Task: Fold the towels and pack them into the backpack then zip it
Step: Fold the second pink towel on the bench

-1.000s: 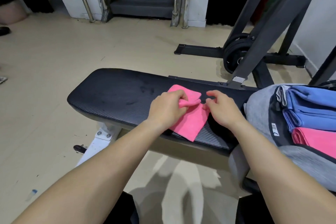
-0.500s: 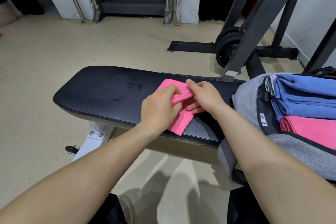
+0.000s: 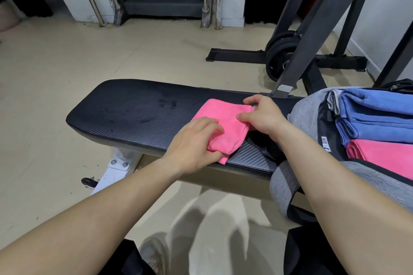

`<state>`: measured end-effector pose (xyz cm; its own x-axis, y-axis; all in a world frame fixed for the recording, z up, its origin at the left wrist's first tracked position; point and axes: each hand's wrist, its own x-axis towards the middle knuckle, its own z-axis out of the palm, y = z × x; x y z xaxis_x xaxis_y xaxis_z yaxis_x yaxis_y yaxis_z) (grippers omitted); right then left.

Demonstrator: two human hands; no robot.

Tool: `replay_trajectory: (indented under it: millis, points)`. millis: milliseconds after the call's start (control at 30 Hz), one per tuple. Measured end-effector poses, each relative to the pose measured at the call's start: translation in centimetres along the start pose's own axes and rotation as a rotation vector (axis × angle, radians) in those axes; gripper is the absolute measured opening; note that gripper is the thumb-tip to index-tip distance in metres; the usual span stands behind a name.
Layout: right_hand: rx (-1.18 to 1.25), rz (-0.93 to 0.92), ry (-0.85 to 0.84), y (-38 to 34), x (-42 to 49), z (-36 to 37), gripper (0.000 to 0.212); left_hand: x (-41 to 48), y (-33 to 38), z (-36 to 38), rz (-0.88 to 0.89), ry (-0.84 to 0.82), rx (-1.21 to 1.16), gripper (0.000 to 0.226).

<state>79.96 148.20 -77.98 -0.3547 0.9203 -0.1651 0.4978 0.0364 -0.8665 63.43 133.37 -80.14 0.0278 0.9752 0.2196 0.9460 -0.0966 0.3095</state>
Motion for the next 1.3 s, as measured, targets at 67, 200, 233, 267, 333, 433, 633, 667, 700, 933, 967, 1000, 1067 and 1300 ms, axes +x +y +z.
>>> replay_trajectory:
  millis: [67, 200, 233, 267, 333, 433, 633, 667, 700, 933, 967, 1000, 1067, 1300]
  points:
    - [-0.009, 0.006, -0.014, 0.2, -0.3, 0.0, 0.049, -0.5, -0.6, 0.1, 0.014, -0.006, 0.050, 0.049]
    - [0.034, 0.013, -0.023, 0.0, -0.4, 0.4, 0.048, -0.7, -1.7, -0.8, 0.078, 0.107, 0.141, 0.031]
    - [0.040, 0.013, -0.030, -0.2, -0.4, 0.4, 0.048, -0.6, -2.0, -1.2, 0.087, 0.125, 0.150, 0.028]
    - [0.036, 0.010, -0.039, -0.3, -0.4, 0.5, 0.048, -0.6, -2.2, -1.5, 0.094, 0.136, 0.150, 0.026]
    - [-0.024, -0.017, -0.044, -0.3, -0.5, 0.9, 0.048, -0.9, -2.5, -1.8, 0.110, 0.118, 0.137, 0.023]
    - [-0.182, -0.105, 0.000, 0.1, -0.6, 1.4, 0.049, -1.5, -2.7, -1.3, 0.127, 0.049, 0.146, 0.022]
    - [-0.481, -0.178, 0.003, 0.3, -0.7, 1.6, 0.040, -1.7, -2.6, -1.0, 0.065, -0.003, 0.150, 0.023]
    - [-0.530, -0.198, 0.017, 0.1, -0.9, 1.7, 0.043, -1.7, -2.5, -0.9, 0.050, -0.009, 0.127, 0.025]
    - [-0.593, -0.241, 0.027, -0.1, -1.1, 1.8, 0.048, -1.7, -2.5, -0.7, 0.039, -0.023, 0.108, 0.027]
    - [-0.873, -0.525, -0.366, 0.6, -1.7, 4.4, 0.053, -2.2, -1.8, 0.3, 0.046, -0.131, 0.060, 0.039]
    - [-0.911, -0.511, -0.378, 1.0, -1.7, 4.6, 0.054, -2.2, -1.9, 0.1, 0.028, -0.128, 0.005, 0.038]
    - [-0.926, -0.502, -0.380, 1.2, -1.7, 4.6, 0.054, -2.1, -1.9, 0.0, -0.011, -0.096, -0.073, 0.034]
    - [-0.929, -0.490, -0.370, 1.1, -1.9, 4.7, 0.054, -1.6, -2.1, -0.2, -0.127, 0.063, -0.152, 0.028]
    - [-1.048, -0.367, -0.244, -1.5, -4.7, 4.4, 0.063, 0.6, -4.1, -1.3, -0.463, -0.005, 0.038, 0.028]
